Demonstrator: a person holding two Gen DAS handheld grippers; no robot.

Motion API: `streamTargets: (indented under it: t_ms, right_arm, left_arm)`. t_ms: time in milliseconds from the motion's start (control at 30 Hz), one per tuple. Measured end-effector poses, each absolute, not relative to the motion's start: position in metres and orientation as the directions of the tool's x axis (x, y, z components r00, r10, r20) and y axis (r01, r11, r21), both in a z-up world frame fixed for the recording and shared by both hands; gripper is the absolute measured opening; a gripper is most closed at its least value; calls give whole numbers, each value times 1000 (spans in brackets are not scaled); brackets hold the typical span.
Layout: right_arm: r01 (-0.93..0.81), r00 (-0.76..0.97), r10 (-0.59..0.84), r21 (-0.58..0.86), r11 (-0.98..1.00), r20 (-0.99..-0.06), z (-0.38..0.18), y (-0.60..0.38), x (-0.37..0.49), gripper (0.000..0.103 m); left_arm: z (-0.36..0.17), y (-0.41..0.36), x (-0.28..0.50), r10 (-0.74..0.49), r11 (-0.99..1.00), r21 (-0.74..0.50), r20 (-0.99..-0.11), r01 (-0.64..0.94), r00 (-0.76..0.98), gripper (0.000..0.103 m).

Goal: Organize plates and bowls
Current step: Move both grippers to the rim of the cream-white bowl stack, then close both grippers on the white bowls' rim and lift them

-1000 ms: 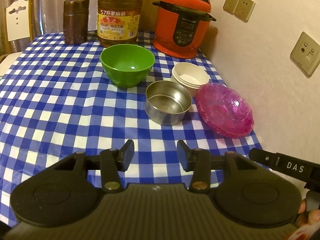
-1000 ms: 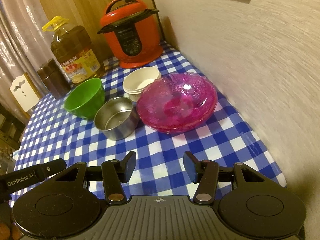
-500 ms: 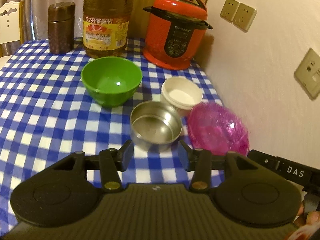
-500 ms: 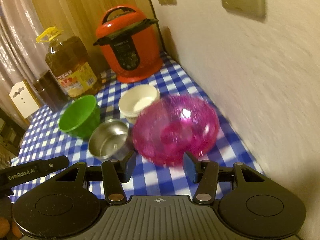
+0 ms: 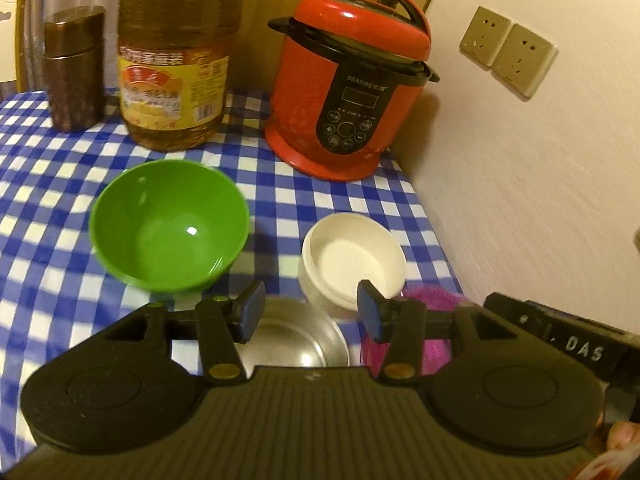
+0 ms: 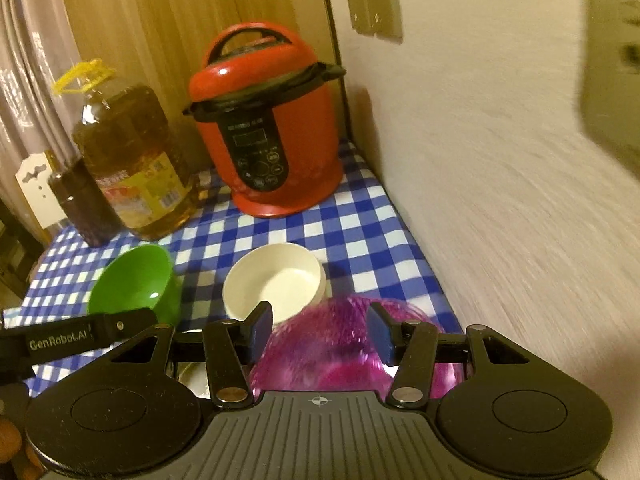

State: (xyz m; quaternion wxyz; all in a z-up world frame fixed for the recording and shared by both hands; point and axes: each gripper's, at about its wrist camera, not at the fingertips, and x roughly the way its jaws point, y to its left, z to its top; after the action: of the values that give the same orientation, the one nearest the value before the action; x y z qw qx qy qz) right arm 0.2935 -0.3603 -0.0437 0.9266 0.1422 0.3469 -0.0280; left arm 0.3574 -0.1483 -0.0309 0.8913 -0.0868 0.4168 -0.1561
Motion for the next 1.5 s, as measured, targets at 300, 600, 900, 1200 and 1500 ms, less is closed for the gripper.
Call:
streamTargets:
  t_ms: [300, 600, 900, 1200, 1500]
  right_arm:
    - [152, 712, 90, 279, 948, -696, -79, -382, 358, 52]
    - [123, 679, 136, 294, 948, -722, -96, -395, 403, 47]
    - [99, 625, 189, 317, 943, -757, -114, -396, 430, 37]
    - [79, 576, 202, 300, 951, -792, -129, -388, 438, 17]
    - [92, 602, 183, 296, 951, -777, -128, -389, 437, 9]
  left_arm:
    - [-59, -175, 415, -356, 935, -285, -744, 213, 566, 46]
    - [-85, -200, 441, -289, 955, -202, -797, 217, 530, 40]
    - [-100, -213, 450, -248, 964, -153, -818, 219, 519, 32]
    - [-112, -221, 455, -221, 967, -124, -841, 222, 493, 15]
    - [-111, -222, 454, -219, 966, -111, -827, 232, 517, 11]
